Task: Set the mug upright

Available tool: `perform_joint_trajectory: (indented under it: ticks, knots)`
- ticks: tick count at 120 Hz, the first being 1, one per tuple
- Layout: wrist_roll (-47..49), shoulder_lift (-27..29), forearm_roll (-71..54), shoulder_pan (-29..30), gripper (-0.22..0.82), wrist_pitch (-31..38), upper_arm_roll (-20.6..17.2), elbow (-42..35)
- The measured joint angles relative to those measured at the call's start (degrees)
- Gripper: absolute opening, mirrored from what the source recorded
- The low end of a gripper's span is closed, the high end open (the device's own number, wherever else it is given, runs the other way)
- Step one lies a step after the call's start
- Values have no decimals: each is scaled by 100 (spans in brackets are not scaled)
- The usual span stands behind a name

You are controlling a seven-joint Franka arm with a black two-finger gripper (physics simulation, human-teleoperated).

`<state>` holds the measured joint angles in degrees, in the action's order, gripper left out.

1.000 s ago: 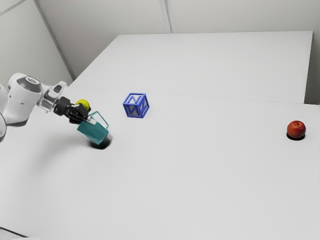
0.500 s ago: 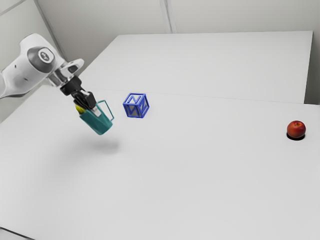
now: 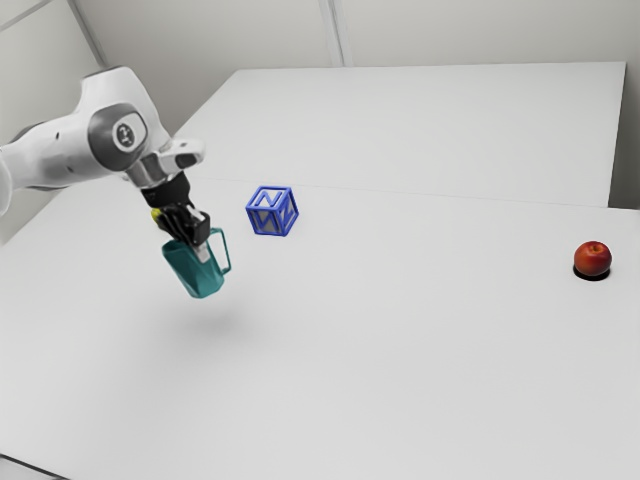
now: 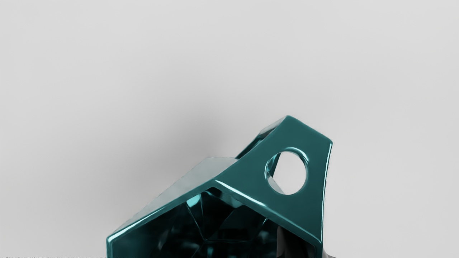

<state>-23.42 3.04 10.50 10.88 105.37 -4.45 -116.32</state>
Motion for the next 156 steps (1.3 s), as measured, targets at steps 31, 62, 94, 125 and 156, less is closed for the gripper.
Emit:
perform_joint_trajectory:
  ticks: [31,62,94,125,156]
  knots:
    - [798,349,-407,30,-18,892,-251,-819]
    - [1364,442,-530,-4,-18,1846,-358,-1357]
    - [1766,393,-578,-47,-18,2470,-445,-1619]
    - [2035,204,-584,-87,-18,2714,-461,-1633]
    - [2213,44,-587,-100,-18,2769,-461,-1657]
